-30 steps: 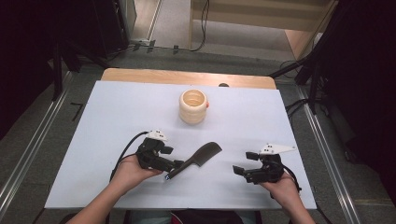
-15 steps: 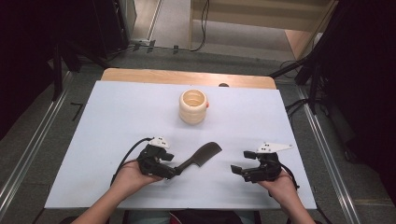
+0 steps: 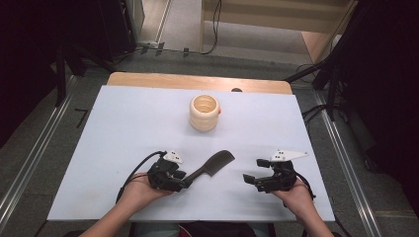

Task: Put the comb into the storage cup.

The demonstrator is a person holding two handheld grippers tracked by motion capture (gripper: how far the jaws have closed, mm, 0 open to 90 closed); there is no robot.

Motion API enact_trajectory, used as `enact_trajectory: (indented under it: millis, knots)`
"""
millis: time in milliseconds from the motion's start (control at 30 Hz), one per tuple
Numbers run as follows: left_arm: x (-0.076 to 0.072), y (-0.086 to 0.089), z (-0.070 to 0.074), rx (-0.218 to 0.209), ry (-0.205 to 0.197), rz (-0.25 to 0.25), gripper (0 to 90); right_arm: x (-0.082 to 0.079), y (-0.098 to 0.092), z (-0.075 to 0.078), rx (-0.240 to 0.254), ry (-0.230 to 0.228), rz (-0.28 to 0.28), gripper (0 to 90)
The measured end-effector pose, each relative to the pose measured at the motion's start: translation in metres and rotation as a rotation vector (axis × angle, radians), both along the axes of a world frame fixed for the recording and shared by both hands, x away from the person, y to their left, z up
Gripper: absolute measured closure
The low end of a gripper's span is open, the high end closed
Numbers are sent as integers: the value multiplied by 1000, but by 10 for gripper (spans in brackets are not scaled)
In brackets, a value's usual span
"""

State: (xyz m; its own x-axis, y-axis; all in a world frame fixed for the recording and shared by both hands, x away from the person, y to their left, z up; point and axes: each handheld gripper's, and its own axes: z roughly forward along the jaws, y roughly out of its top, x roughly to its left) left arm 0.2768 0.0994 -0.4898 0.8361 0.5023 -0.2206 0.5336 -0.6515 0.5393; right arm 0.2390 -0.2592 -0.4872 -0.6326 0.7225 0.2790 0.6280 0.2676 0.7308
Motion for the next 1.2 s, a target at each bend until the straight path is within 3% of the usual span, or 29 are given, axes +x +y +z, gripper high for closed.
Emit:
enact_trajectory:
  millis: [100, 300, 500, 667, 900, 1033, 1200]
  knots:
    - [-2, -3, 0, 21, -7, 11, 637, 0, 0, 0, 2, 1, -4, 119]
    - [-12, -8, -2, 74, -103, 12, 722, 0, 0, 0, 1, 4, -5, 119]
    - [-16, -7, -4, 68, -131, 24, 729, 0, 0, -1, 0, 3, -9, 119]
    - [-13, -5, -3, 57, -110, 19, 735, 0, 0, 0, 2, 1, -11, 119]
    - [-1, 1, -1, 1, 0, 38, 734, 0, -2, 0, 9, 2, -16, 119]
    - [2, 3, 1, -3, 4, 39, 734, -1, -4, 1, 11, -1, -20, 119]
    - [7, 9, 11, -59, 8, 52, 734, -1, -5, 1, 13, -6, -25, 121]
